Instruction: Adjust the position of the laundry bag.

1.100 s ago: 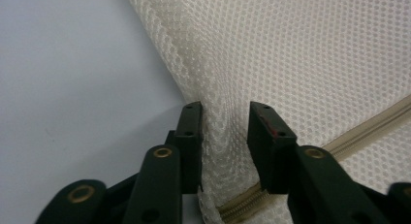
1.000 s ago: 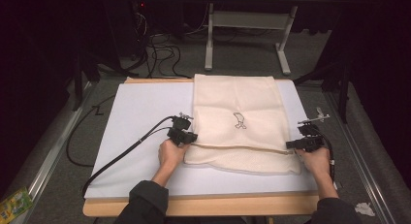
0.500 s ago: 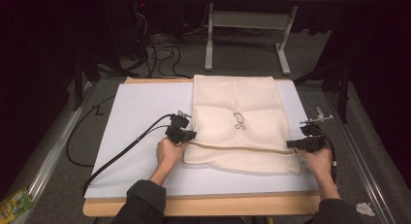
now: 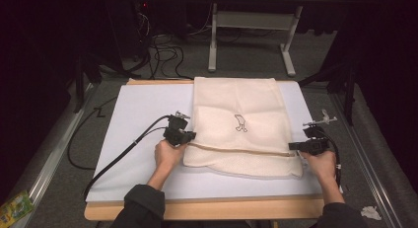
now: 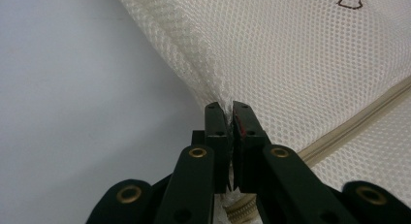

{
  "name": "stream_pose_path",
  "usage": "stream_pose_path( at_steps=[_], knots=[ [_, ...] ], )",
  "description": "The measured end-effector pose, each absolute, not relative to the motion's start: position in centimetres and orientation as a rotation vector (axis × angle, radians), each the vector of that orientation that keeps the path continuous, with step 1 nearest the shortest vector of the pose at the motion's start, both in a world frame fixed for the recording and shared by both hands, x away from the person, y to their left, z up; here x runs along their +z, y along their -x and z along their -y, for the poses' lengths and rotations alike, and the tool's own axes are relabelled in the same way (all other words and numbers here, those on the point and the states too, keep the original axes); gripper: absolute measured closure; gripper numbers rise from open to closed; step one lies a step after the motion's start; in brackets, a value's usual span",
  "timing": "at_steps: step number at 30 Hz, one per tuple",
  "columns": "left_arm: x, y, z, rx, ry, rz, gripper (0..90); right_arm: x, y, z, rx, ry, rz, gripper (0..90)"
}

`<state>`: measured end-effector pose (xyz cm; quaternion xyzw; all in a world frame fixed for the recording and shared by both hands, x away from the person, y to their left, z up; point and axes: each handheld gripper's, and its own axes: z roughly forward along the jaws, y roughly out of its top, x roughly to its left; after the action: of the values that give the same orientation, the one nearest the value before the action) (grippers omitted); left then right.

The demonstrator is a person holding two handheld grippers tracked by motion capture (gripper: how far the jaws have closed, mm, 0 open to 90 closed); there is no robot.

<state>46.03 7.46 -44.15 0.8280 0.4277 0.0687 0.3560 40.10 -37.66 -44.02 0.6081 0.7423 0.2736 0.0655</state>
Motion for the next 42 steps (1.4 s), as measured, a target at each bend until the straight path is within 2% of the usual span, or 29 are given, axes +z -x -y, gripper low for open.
stream_pose_path(
  at_steps=[20, 42],
  knots=[
    [-42.8, -45.1, -11.0, 0.272, -2.111, -1.12, 86.9, -43.9, -40.4, 34.9, 0.935, -1.755, -2.288, 88.6],
    [-43.1, -44.0, -15.5, 0.326, -2.054, -1.195, 86.8, -44.3, -40.8, 31.0, 1.031, -1.658, -2.344, 88.5]
  ],
)
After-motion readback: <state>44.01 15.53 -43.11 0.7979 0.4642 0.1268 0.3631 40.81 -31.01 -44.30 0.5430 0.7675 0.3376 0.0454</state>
